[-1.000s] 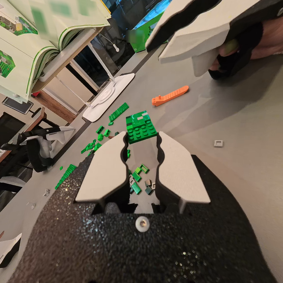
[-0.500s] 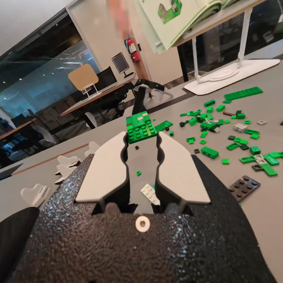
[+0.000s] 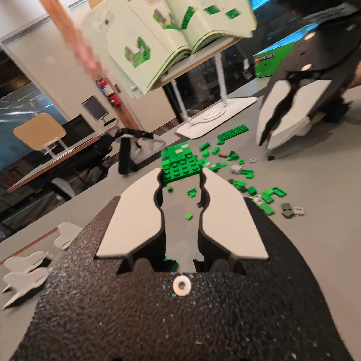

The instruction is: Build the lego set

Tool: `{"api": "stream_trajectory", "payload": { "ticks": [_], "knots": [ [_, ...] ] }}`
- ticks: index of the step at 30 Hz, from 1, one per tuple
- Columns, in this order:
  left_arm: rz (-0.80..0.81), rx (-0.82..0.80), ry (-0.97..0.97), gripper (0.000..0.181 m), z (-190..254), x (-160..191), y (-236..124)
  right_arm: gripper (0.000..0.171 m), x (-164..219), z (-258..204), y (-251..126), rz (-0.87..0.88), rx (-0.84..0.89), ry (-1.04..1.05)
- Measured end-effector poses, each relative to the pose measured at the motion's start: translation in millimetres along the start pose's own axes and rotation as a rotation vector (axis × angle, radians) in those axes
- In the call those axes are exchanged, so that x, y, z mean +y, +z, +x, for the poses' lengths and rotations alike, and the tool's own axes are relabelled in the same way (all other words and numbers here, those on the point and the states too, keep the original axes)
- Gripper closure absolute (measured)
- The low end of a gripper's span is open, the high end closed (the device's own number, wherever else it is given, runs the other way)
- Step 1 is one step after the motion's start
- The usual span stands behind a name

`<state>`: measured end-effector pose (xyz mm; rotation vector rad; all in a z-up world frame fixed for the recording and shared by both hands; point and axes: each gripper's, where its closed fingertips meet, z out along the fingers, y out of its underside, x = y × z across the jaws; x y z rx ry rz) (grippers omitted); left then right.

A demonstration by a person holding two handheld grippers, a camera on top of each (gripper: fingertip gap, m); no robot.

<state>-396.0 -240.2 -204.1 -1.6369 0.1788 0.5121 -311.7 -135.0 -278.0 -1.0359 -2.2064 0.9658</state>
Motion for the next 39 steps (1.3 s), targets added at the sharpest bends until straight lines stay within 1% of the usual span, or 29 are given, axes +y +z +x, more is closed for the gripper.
{"api": "stream_trajectory", "payload": {
  "ticks": [2,5,7,10,11,13,14,16,18,20,23,25,27,30,33,36,39],
  "knots": [
    [-0.046,-0.111,-0.01,0.147,-18.7,7.2,-2.1,0.156,-13.0,5.7,-0.4,0.072,0.074,-0.01],
    [-0.048,-0.266,-0.078,0.147,-48.3,13.2,-12.5,0.156,-43.9,8.9,5.4,0.237,0.203,-0.002],
    [-0.039,-0.344,-0.104,0.147,-63.0,16.8,-19.4,0.157,-51.0,0.6,19.7,0.208,0.196,-0.047],
    [-0.028,-0.395,-0.102,0.147,-71.6,18.3,-23.7,0.157,-59.5,-7.5,41.7,0.168,0.136,-0.097],
    [-0.026,-0.4,-0.1,0.147,-72.4,18.4,-23.9,0.157,-64.8,-4.1,46.2,0.182,0.148,-0.104],
    [-0.025,-0.41,-0.097,0.147,-73.8,18.5,-24.5,0.159,-78.2,13.1,48.3,0.249,0.244,-0.115],
    [-0.026,-0.416,-0.099,0.147,-74.9,19.0,-25.0,0.162,-84.4,18.1,49.0,0.28,0.257,-0.104],
    [-0.03,-0.424,-0.11,0.147,-77.7,20.9,-25.6,0.165,-92.9,13.7,55.4,0.293,0.17,-0.077],
    [-0.029,-0.423,-0.136,0.147,-80.0,22.8,-25.7,0.168,-95.7,-10.6,67.9,0.226,-0.04,-0.099],
    [-0.026,-0.423,-0.164,0.147,-81.8,24.4,-26.5,0.168,-91.7,-29.8,82.0,0.092,-0.214,-0.113],
    [-0.033,-0.429,-0.191,0.147,-84.9,27.2,-28.3,0.167,-91.0,-37.5,101.9,-0.05,-0.303,-0.145],
    [-0.038,-0.447,-0.191,0.147,-87.8,28.0,-30.4,0.16,-88.7,-42.0,110.4,-0.147,-0.327,-0.134],
    [-0.045,-0.455,-0.193,0.147,-89.1,29.1,-30.9,0.159,-87.0,-45.1,115.0,-0.206,-0.313,-0.141],
    [-0.051,-0.446,-0.195,0.147,-87.9,30.1,-29.5,0.159,-87.9,-48.6,118.6,-0.235,-0.286,-0.154],
    [-0.055,-0.439,-0.181,0.147,-86.2,29.2,-28.4,0.158,-89.5,-51.6,120.3,-0.251,-0.285,-0.129],
    [-0.06,-0.432,-0.162,0.147,-84.0,28.5,-27.2,0.153,-87.9,-49.1,122.8,-0.274,-0.265,-0.112],
    [-0.062,-0.428,-0.145,0.147,-82.6,27.4,-26.7,0.154,-86.7,-49.3,125.3,-0.284,-0.268,-0.08]
  ]
}}
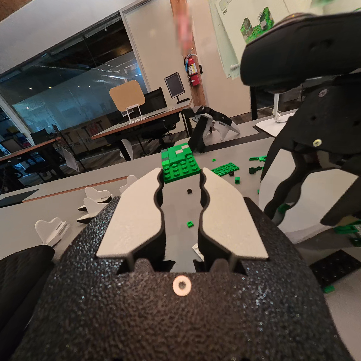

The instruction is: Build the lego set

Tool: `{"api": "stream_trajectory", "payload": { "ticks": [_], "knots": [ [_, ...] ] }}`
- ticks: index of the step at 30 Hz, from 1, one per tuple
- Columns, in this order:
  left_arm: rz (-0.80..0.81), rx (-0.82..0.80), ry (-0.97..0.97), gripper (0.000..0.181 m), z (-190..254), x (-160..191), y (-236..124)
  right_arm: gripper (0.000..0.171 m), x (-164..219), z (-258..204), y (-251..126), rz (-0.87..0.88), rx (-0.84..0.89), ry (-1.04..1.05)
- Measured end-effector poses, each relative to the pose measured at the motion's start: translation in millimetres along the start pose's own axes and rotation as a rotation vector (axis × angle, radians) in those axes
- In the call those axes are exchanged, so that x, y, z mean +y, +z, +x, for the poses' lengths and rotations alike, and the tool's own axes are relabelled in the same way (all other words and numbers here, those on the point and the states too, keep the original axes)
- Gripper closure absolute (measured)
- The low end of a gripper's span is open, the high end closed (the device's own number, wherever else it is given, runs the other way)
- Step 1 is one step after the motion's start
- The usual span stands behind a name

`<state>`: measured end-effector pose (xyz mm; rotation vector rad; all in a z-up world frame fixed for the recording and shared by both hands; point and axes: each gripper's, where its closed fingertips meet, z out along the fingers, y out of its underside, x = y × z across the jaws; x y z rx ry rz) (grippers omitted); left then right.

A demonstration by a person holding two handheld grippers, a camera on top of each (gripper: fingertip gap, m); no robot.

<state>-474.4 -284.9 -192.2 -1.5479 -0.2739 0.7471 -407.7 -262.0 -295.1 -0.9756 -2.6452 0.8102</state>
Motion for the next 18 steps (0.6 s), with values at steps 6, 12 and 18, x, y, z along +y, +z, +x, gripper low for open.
{"api": "stream_trajectory", "payload": {
  "ticks": [6,12,18],
  "knots": [
    [-0.001,0.013,0.012,0.147,3.0,-0.5,0.2,0.164,-1.0,0.1,1.4,-0.013,0.031,-0.003],
    [0.008,0.086,0.046,0.147,23.4,-4.9,-0.7,0.164,0.3,-6.2,-37.5,0.14,0.152,-0.012],
    [0.142,0.404,0.101,0.147,118.8,-42.2,-34.5,0.164,33.5,-52.3,-130.9,0.314,0.385,-0.099]
  ]
}}
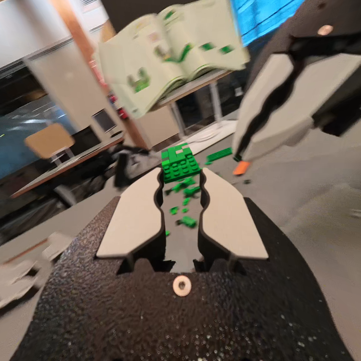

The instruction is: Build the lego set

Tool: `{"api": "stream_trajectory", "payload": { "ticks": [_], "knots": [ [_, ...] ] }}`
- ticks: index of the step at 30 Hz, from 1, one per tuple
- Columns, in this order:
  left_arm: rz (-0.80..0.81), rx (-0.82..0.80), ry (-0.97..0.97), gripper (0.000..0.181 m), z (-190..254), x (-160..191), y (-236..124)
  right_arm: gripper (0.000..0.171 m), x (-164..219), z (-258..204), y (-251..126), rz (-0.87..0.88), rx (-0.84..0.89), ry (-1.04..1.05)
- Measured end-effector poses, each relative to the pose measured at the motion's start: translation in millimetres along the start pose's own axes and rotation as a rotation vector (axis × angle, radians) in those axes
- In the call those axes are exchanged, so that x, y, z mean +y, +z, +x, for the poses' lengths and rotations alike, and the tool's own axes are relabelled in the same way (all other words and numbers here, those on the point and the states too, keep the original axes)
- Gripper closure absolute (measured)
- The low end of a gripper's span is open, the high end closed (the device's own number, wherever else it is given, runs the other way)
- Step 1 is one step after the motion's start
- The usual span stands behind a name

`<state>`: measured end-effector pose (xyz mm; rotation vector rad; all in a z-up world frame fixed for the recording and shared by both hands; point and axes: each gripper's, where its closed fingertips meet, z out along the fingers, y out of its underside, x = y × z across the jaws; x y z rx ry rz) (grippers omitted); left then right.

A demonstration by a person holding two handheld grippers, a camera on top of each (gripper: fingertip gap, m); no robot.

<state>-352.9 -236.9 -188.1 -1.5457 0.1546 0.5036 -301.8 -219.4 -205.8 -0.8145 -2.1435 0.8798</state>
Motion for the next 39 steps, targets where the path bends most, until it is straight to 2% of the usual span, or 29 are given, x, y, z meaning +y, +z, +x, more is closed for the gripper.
{"api": "stream_trajectory", "payload": {
  "ticks": [4,7,11,15,21,24,31,39],
  "knots": [
    [0.057,0.262,0.083,0.147,78.3,-20.4,1.3,0.164,15.4,-25.9,-64.1,0.021,0.106,-0.012],
    [0.062,0.404,0.02,0.147,116.9,-28.0,-0.2,0.164,33.2,-43.0,-91.3,-0.009,0.161,0.069],
    [0.026,0.429,-0.024,0.147,148.5,-34.9,7.7,0.164,57.5,-49.4,-111.9,-0.081,0.312,0.242],
    [0.047,0.448,0.023,0.147,174.3,-44.2,16.9,0.164,65.7,-49.0,-128.5,-0.05,0.406,0.389],
    [0.109,0.477,-0.03,0.147,184.3,-56.8,34.6,0.164,69.0,-36.5,-138.3,-0.062,0.463,0.479],
    [0.193,0.539,-0.046,0.147,192.4,-67.7,32.4,0.164,67.0,-35.0,-142.1,-0.073,0.48,0.494],
    [0.15,0.501,-0.061,0.147,187.3,-63.3,33.1,0.164,69.6,-41.8,-143.0,-0.159,0.448,0.553],
    [0.088,0.539,-0.111,0.147,188.0,-57.9,32.5,0.164,69.9,-37.2,-131.7,-0.285,0.461,0.534]
  ]
}}
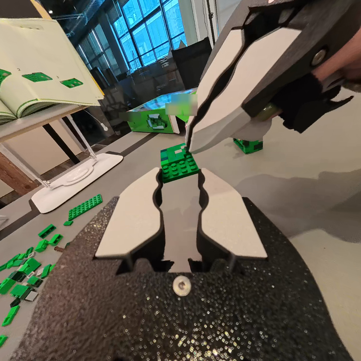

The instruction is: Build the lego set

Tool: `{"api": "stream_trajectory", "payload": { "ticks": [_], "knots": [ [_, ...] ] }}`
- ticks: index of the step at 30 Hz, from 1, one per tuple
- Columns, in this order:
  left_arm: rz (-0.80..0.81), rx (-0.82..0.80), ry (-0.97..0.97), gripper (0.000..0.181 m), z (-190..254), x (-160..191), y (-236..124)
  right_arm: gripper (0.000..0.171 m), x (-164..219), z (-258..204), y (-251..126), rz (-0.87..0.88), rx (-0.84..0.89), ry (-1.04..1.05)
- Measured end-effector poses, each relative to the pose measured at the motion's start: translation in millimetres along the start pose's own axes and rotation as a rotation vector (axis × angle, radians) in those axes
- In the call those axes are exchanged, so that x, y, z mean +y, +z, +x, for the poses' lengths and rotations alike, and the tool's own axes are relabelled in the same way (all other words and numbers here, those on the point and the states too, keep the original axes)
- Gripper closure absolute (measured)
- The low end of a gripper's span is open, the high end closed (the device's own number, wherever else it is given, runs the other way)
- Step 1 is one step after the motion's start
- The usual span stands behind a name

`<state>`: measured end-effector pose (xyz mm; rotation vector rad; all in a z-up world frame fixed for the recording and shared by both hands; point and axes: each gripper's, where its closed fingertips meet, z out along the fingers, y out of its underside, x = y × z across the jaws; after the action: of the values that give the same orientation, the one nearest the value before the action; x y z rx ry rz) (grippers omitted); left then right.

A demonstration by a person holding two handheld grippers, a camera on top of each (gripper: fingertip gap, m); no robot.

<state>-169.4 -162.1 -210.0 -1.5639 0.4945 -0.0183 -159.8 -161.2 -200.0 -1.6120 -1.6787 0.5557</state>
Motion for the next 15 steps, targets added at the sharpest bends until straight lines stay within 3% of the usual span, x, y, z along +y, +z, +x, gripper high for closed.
{"api": "stream_trajectory", "payload": {
  "ticks": [15],
  "knots": [
    [0.002,0.026,0.017,0.147,4.4,0.1,-0.8,0.164,3.8,-0.4,3.1,-0.087,-0.01,0.014]
  ]
}}
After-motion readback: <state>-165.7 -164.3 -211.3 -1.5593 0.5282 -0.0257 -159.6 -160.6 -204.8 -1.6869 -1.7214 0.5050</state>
